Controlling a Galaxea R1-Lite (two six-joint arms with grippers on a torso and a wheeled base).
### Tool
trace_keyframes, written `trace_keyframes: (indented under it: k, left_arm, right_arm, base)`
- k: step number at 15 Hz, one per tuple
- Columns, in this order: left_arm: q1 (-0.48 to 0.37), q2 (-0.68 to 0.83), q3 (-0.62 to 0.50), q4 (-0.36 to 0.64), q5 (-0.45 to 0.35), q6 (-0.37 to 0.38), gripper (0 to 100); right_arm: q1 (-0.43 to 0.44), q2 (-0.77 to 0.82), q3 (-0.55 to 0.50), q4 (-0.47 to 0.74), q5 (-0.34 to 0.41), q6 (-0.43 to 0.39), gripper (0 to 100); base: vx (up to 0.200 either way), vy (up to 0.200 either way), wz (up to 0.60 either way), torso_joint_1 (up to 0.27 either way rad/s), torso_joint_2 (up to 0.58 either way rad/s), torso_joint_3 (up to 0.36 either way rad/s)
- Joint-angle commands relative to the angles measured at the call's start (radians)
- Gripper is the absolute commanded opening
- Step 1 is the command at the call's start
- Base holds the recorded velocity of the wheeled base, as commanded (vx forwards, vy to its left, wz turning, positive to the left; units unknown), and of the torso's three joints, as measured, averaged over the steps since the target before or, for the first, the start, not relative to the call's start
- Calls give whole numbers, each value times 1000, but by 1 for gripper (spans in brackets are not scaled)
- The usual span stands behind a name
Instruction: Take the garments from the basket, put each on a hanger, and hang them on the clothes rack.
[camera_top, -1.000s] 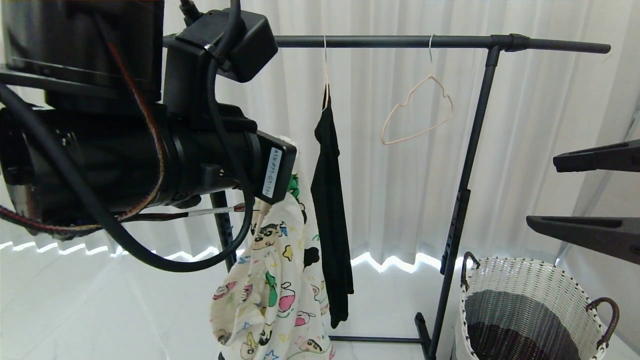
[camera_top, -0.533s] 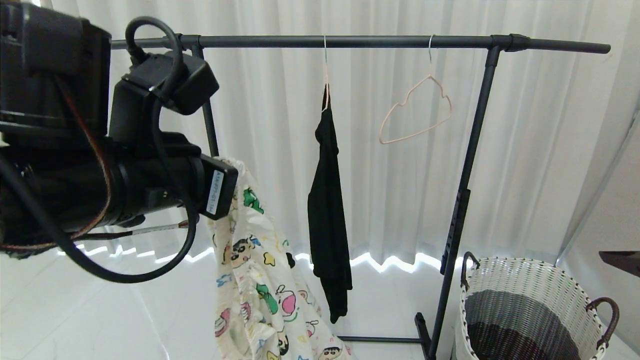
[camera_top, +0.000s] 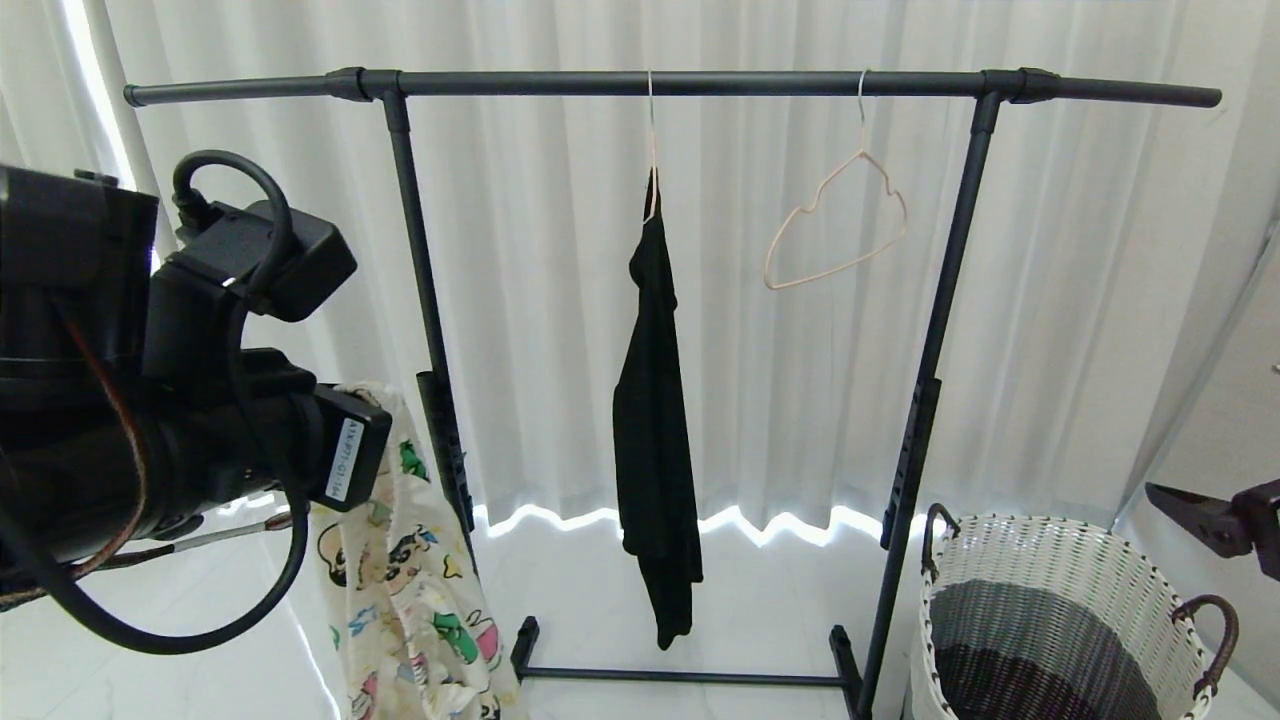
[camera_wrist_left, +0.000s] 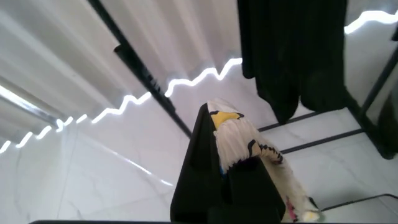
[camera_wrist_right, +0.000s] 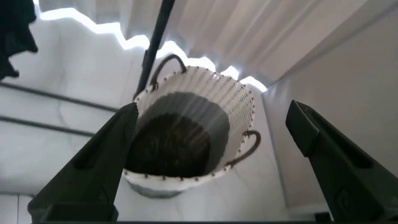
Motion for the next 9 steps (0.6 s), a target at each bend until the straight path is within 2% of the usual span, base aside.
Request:
trace_keyframes:
  k: [1,2,4,9]
  left_arm:
    - [24,-34,26,1,1,0,0]
    - [30,-49,54,1,2,0,0]
    - [30,-60,86,-7,2,27,0]
    - [30,-80,103,-13,1,50,0]
  right_arm:
    - [-13,20,39,-32,4,20,100]
    - [-15,52,32,-80,7,94,100]
    - [-15,85,31,-146,11,166,100]
    - [-21,114,9,-158,14,183,100]
  base:
    - [0,0,0,0,0,0]
    - [0,0,0,0,0,0]
    - [0,0,0,13,-74,-55]
    - [0,0,0,137,-381,-251]
